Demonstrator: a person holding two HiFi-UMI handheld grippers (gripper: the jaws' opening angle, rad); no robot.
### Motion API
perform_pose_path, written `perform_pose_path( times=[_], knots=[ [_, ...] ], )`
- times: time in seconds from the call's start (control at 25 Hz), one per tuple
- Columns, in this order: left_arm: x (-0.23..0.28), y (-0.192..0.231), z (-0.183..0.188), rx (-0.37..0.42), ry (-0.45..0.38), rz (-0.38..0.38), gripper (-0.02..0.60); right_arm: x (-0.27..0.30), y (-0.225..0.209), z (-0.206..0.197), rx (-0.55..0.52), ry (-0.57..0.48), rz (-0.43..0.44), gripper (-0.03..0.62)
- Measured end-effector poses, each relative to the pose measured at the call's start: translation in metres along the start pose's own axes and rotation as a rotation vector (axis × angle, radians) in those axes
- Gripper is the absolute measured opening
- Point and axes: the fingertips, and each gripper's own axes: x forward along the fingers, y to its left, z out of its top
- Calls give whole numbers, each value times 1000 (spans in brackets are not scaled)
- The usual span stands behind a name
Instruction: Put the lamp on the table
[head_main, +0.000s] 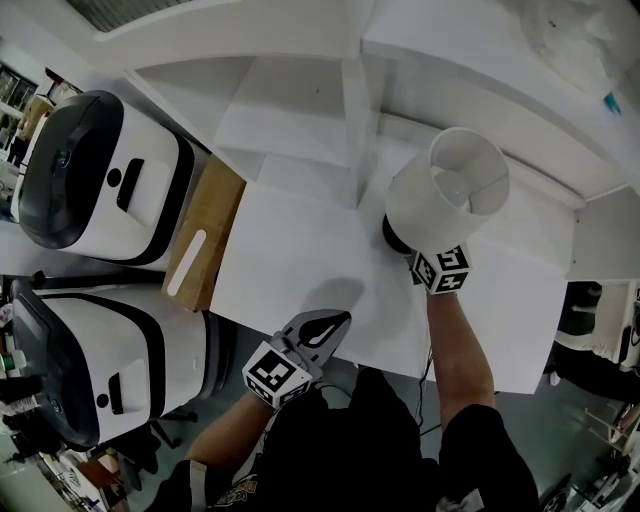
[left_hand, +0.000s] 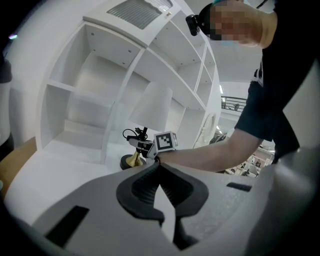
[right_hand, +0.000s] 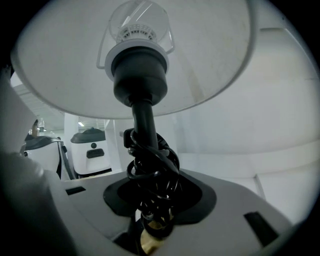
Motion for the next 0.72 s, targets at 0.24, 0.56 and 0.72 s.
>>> perform_pose_path(
  times=[0.24,0.56,0.72],
  knots=[
    [-7,-4,4,3,-5,-18,6,-19,-2,-9,18,11,-41,155],
    [-24,-8,6,7,-4,-35,6,-59,0,-24,74,51,-124,167],
    [-35,-9,6,10,-2,-53,6,-91,4,-29,122,49,-172,166]
  ],
)
